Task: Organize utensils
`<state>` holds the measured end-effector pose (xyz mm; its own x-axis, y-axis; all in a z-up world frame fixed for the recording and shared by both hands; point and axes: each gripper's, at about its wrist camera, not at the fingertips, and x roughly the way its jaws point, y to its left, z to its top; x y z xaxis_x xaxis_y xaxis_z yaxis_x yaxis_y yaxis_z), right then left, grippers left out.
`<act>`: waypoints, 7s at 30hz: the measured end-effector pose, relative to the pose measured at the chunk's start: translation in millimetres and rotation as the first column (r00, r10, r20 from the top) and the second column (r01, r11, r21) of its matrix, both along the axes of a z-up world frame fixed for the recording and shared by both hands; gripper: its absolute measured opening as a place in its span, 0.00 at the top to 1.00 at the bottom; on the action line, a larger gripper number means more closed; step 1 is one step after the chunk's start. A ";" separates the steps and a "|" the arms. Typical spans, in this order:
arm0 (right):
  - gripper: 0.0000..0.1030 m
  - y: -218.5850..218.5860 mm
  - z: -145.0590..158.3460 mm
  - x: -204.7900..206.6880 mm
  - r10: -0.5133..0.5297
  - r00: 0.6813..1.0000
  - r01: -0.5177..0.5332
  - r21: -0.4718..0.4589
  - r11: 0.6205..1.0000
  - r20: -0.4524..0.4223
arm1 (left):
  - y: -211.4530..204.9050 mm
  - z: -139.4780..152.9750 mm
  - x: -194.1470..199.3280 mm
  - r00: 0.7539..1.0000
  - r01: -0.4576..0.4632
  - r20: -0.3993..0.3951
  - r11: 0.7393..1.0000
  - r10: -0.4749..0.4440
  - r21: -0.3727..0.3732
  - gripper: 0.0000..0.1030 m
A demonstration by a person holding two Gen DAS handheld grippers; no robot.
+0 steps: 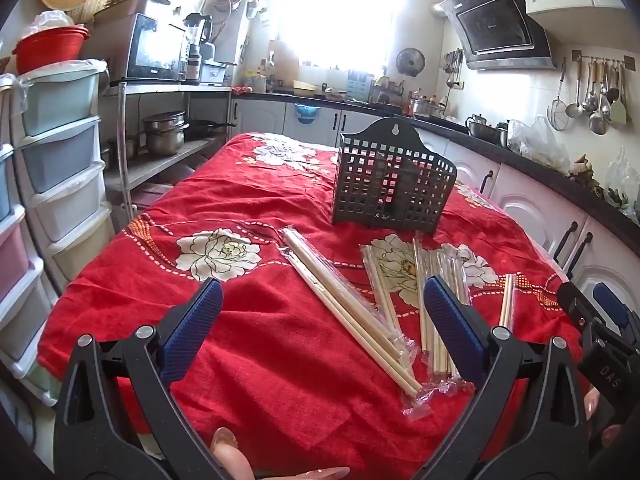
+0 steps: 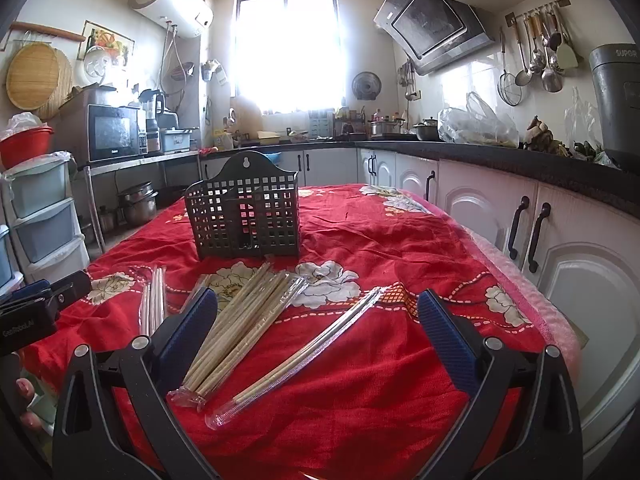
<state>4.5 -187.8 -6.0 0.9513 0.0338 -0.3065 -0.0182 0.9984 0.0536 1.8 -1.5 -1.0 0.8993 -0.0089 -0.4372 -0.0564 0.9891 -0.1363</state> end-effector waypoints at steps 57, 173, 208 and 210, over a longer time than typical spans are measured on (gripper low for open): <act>0.06 26.1 -8.7 42.2 0.149 0.978 -0.157 -0.048 0.986 -0.143 | 37.3 -8.5 16.3 0.996 -0.081 -0.038 0.996 0.080 -0.046 0.10; 0.93 3.3 -22.8 227.8 0.412 0.750 -0.329 0.249 0.911 -0.517 | 48.9 27.8 216.1 0.879 0.284 -0.320 0.927 -0.353 -0.243 0.98; 0.93 14.0 -0.4 215.0 0.474 0.750 -0.412 0.235 0.880 -0.462 | 0.5 103.3 211.9 0.882 0.405 -0.174 0.892 -0.439 -0.200 0.98; 0.94 7.8 12.1 213.4 0.489 0.759 -0.415 0.261 0.872 -0.429 | -1.7 109.8 211.7 0.882 0.412 -0.163 0.891 -0.443 -0.193 0.98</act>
<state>217.9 -180.0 6.1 0.5541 0.5012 -0.6646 -0.4009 0.8604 0.3146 213.5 -3.2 108.8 0.6886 -0.4512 -0.5677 0.3259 0.8919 -0.3135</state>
